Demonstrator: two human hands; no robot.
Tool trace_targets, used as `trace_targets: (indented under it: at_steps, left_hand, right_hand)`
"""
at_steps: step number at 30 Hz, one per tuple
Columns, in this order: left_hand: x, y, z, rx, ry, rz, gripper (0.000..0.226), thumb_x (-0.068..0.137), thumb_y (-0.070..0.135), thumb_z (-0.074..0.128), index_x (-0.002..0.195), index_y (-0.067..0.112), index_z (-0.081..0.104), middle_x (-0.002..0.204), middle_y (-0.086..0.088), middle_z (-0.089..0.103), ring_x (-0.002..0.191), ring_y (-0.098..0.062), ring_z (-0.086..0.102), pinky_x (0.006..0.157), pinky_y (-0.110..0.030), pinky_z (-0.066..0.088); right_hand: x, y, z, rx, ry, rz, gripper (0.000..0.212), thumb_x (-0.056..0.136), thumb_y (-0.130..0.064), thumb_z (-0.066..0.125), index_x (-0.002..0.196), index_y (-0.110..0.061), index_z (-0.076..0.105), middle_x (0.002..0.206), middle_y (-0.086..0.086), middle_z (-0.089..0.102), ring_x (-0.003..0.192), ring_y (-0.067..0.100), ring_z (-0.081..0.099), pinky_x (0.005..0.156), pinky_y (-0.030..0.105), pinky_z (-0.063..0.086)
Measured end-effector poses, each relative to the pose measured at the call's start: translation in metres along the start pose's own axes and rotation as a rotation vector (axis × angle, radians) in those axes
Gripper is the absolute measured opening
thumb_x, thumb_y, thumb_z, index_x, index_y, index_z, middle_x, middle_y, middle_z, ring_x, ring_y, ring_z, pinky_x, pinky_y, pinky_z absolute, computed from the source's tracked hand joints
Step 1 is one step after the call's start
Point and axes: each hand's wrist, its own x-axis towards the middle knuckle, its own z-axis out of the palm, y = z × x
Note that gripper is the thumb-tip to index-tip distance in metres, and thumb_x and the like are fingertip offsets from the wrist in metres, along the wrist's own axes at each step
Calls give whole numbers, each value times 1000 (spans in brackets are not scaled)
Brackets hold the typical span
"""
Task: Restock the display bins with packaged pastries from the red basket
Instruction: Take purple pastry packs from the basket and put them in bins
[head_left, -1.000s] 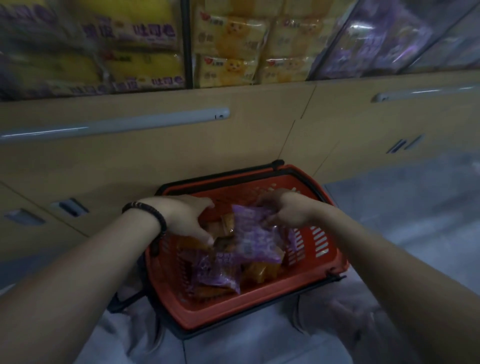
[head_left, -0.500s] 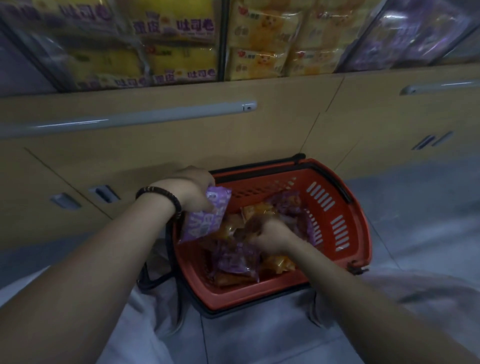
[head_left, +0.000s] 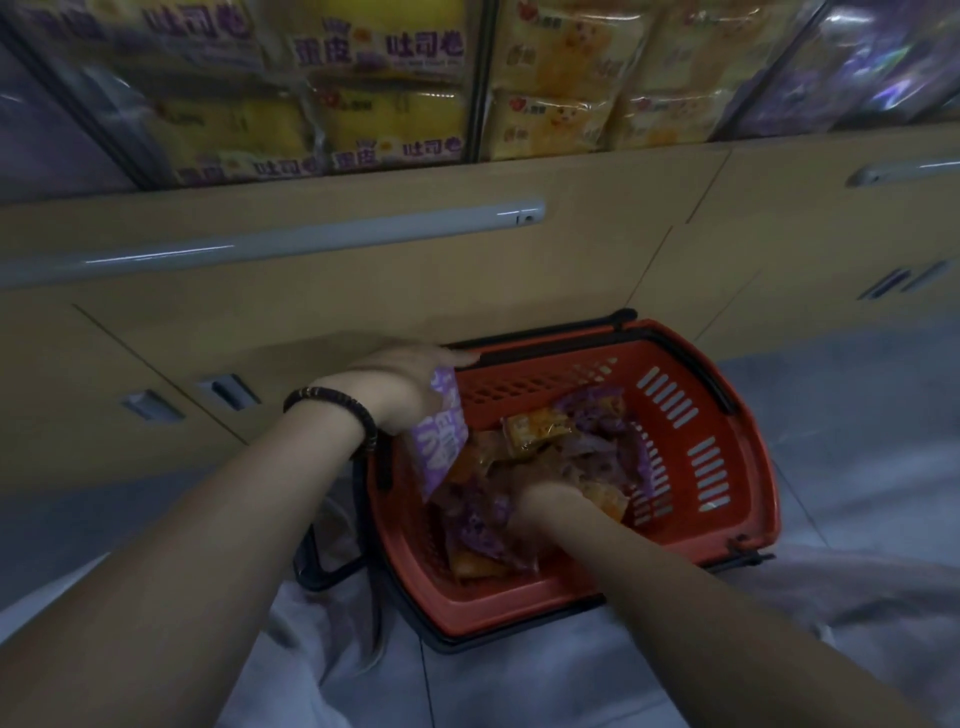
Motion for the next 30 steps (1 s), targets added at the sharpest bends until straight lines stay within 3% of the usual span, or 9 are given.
trace_targets:
  at_steps: [2,4,6,9,13,18,22,25,30]
  left_hand:
    - [1,-1,-3,-31,40,-1,33,104,32,61,136,39,66,131,3,62,85,-18,67,57,-10,48]
    - [0,-3,-5,-35,66,-2,32,99,38,68,131,34,70,144,2,57,111,-20,64,71,-9,49]
    - [-1,-6,-6,-13,47,-11,63,85,40,84,142,33,61,156,4,44,134,-21,52,98,-21,46]
    - [-4,-4,-8,-27,6,-71,107,67,23,96,158,32,40,160,1,40,139,-22,48,103,-27,47]
    - [0,4,-2,-127,127,-73,89,76,3,78,153,33,47,142,-2,57,120,-23,61,85,-27,53]
    - [2,17,9,-352,204,-30,30,85,29,84,112,37,74,92,14,75,88,-13,70,80,-28,58]
    - [3,25,14,-410,46,-140,41,97,63,59,125,35,69,115,3,72,108,-23,68,92,-41,58]
    - [4,25,17,-511,54,-161,73,77,86,59,121,30,74,121,-1,74,112,-21,68,98,-42,58]
    - [9,35,22,-989,13,-124,55,87,45,79,130,13,64,122,-20,74,102,-35,73,97,-49,60]
  right_hand:
    - [-4,8,-16,19,4,-30,65,71,-59,67,130,-32,64,133,6,68,118,32,66,104,42,54]
    - [-17,18,-46,40,-12,-52,70,64,-52,71,128,-24,65,131,9,68,117,32,68,97,37,58]
    - [-28,33,-80,27,43,-58,62,66,-47,77,122,-25,67,124,8,71,113,31,70,89,34,59]
    - [-54,65,-133,86,179,-54,59,59,-55,78,108,-23,71,103,4,75,96,27,72,76,32,59]
    - [-98,107,-186,328,355,-96,31,80,-40,78,101,-19,70,93,4,74,88,26,70,74,35,55]
    - [-122,138,-171,736,494,-219,14,81,-19,80,94,-17,75,89,4,80,83,24,77,76,44,59]
    - [-115,153,-156,850,500,-248,17,87,-14,80,104,-19,78,97,0,81,91,19,78,88,49,60]
    - [-114,161,-161,930,505,-268,21,87,-16,81,108,-17,77,99,3,81,94,27,77,92,55,58]
    - [-123,170,-168,1003,509,-321,19,88,-12,82,106,-14,77,97,6,81,92,29,78,93,55,59]
